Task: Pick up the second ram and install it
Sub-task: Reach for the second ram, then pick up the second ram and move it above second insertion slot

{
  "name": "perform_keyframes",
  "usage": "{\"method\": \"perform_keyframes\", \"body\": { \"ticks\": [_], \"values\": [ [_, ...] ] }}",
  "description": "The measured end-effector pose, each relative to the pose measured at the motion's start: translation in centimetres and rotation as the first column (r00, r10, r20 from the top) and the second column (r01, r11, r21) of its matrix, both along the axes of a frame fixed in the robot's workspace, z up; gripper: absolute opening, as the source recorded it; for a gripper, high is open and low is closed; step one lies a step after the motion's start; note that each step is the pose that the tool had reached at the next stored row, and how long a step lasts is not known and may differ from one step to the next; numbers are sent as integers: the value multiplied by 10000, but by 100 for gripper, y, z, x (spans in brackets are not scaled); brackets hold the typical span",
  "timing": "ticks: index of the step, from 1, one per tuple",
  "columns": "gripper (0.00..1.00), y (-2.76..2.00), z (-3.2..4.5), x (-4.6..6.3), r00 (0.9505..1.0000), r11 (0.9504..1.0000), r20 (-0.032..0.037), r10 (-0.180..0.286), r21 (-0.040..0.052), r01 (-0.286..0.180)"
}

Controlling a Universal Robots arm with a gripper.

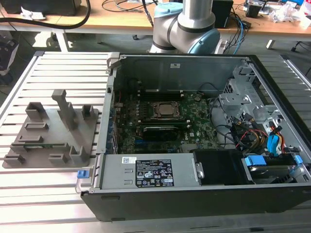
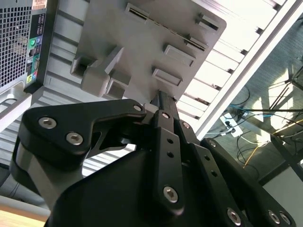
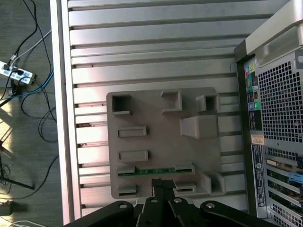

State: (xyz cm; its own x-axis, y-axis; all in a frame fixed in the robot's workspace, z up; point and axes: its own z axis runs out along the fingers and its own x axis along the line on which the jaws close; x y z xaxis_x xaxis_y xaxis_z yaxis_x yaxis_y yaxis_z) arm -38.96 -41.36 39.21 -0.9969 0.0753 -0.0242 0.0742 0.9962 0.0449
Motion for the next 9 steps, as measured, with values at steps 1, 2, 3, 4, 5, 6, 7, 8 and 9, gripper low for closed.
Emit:
{"method": "perform_keyframes", "body": {
  "ticks": [1,2,3,4,5,6,7,8,9],
  "values": [
    [11,0,0,0,10000,10000,0,0,0,0],
    [11,0,0,1,10000,10000,-1,0,0,0],
    [11,0,0,1,10000,10000,-1,0,0,0],
    [11,0,0,1,10000,10000,0,0,0,0],
    [11,0,0,2,10000,10000,0,0,0,0],
    [11,0,0,2,10000,10000,0,0,0,0],
    [11,0,0,3,10000,10000,0,0,0,0],
    [11,0,0,3,10000,10000,0,28,-1,-28],
    [11,0,0,3,10000,10000,0,87,0,-87]
  ]
}}
